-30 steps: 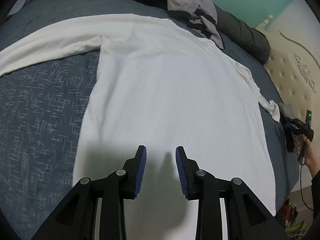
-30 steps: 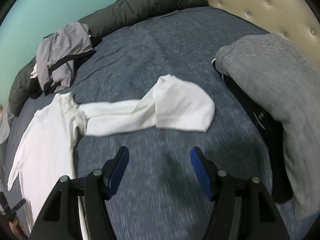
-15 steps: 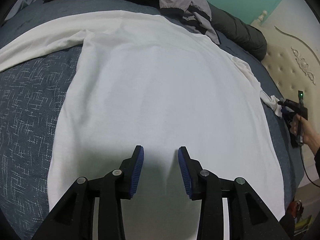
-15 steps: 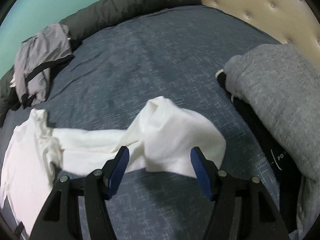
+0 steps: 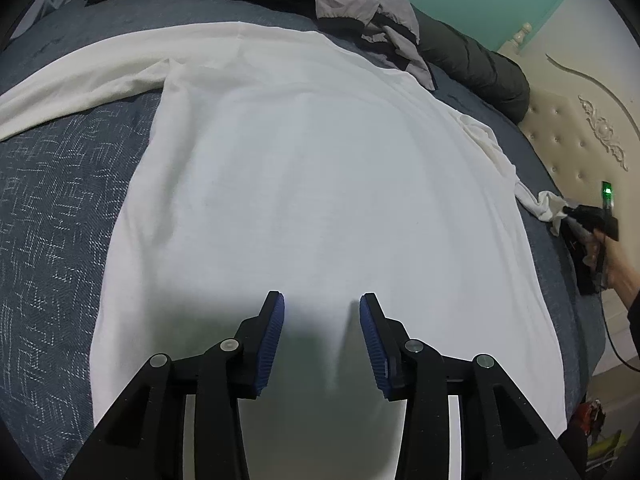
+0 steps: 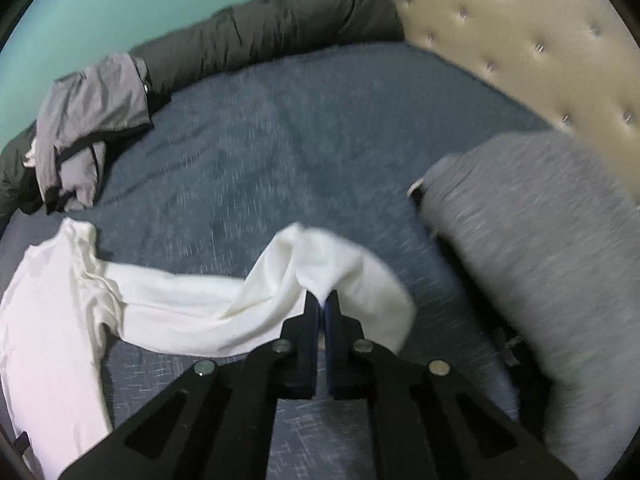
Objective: Fold clothes
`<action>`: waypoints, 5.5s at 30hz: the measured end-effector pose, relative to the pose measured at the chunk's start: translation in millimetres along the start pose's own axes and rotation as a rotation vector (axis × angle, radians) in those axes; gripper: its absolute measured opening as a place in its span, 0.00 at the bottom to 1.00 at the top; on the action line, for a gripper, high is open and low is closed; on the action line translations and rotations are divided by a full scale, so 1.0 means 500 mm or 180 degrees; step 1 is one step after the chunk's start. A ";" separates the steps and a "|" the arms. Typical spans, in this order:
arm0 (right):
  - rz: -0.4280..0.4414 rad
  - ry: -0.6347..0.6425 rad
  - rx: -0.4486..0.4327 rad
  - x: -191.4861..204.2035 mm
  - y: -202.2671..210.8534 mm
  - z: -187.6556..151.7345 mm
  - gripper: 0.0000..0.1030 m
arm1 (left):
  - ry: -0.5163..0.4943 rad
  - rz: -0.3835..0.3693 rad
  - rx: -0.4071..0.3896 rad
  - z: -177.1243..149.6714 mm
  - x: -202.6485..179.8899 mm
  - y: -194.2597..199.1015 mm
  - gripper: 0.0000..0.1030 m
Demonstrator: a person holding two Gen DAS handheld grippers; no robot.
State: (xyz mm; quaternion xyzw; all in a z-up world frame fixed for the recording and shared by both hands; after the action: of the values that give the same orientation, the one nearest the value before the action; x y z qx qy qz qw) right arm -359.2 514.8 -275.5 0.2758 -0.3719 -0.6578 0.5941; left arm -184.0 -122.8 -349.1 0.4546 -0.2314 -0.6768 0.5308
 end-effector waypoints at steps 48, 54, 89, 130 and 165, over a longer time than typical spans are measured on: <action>-0.0885 0.0360 0.0017 -0.210 0.034 0.191 0.24 | -0.0113 0.0060 0.0073 0.011 -0.029 -0.030 0.43; -0.0844 0.0024 -0.0223 -0.263 0.049 0.204 0.29 | -0.0139 0.0090 0.0077 0.014 -0.035 -0.033 0.43; -0.0338 0.0044 0.0221 -0.264 0.121 0.184 0.02 | -0.0082 0.0038 0.0060 0.013 -0.034 -0.030 0.44; -0.0094 -0.0702 0.0509 -0.342 0.042 0.122 0.44 | -0.0100 0.0019 0.0072 0.011 -0.046 -0.029 0.44; 0.0008 -0.0593 -0.0105 -0.356 0.123 0.109 0.35 | -0.0079 -0.0019 0.0072 0.007 -0.053 -0.028 0.44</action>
State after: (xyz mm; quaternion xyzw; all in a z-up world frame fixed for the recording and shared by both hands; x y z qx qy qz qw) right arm -342.6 698.1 -208.1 0.2030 -0.4150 -0.6859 0.5622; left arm -193.6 -94.1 -348.9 0.4529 -0.2442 -0.6812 0.5207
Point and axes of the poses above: each gripper's, at about its wrist camera, not at the fingertips, and y roughly against the way its jaws point, x to its left, z to its top, the point moved 4 cm from there along -y, roughly the way its jaws point, and after that the axes turned 2 degrees about -y, right-handed, at the moved point
